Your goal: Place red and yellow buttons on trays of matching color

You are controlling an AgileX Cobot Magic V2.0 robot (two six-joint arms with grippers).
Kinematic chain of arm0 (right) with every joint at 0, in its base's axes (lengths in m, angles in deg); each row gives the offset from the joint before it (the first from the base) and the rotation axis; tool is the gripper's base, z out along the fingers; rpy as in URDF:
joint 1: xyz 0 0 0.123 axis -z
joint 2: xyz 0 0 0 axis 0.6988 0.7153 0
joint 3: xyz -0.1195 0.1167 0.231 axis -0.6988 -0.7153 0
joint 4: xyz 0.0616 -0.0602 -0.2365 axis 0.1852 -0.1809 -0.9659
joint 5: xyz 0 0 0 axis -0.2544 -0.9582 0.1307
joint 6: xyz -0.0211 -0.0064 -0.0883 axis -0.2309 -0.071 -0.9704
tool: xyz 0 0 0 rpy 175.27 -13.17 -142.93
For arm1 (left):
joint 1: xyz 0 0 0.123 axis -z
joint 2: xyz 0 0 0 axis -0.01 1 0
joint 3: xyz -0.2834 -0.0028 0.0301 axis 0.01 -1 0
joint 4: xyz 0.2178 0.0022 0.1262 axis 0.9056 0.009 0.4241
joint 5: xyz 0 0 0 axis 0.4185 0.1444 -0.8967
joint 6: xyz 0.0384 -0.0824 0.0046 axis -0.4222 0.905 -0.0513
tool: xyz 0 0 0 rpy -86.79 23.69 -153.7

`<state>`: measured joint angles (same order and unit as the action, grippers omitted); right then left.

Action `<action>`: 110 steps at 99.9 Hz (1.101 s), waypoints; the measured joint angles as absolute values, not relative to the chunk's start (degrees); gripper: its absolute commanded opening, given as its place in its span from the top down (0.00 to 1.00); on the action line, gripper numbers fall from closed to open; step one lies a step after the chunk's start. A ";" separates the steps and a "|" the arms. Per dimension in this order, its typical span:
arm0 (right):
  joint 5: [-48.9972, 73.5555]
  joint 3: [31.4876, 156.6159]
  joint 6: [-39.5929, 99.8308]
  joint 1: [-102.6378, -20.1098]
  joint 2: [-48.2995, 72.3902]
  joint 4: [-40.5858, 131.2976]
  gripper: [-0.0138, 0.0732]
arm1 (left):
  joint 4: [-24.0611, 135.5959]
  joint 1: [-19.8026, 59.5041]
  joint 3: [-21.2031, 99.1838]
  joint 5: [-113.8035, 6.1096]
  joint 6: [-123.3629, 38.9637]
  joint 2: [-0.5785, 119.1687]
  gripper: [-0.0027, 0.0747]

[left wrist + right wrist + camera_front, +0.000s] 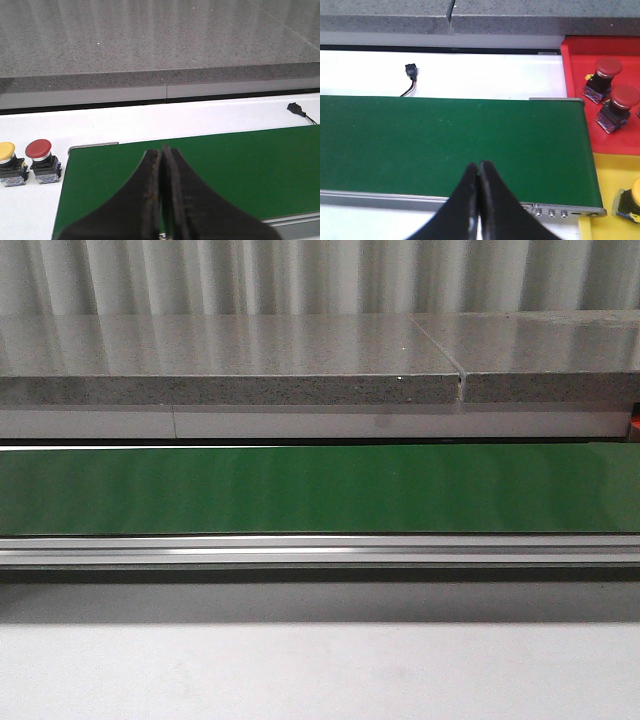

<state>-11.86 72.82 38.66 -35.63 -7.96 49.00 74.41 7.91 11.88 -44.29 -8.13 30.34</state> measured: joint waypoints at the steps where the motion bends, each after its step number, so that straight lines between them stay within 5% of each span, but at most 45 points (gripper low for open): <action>1: -11.86 72.82 38.66 -35.63 -7.96 49.00 0.92 | 74.41 7.91 11.88 -44.29 -8.13 30.34 0.97; 11: -11.86 72.82 38.66 -35.63 -7.96 49.00 0.92 | 74.41 7.91 11.88 -44.29 -8.13 30.34 0.82; 28: -11.86 72.82 38.66 -35.63 -7.96 49.00 0.92 | 74.41 7.91 11.88 -44.29 -8.13 30.34 0.37; 37: -11.86 72.82 38.66 -35.63 -7.96 49.00 0.92 | 74.41 7.91 11.88 -44.29 -8.13 30.34 0.23; 74: -11.86 72.82 38.66 -35.63 -7.96 49.00 0.92 | 74.41 7.74 12.51 -46.18 -5.90 31.53 0.22; 110: -11.86 72.82 38.66 -35.63 -7.96 48.91 0.92 | 73.44 -4.57 24.94 -44.74 2.70 52.51 0.22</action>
<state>-11.86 72.82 38.66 -35.63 -7.96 48.91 73.44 -4.57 24.94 -44.74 2.70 52.51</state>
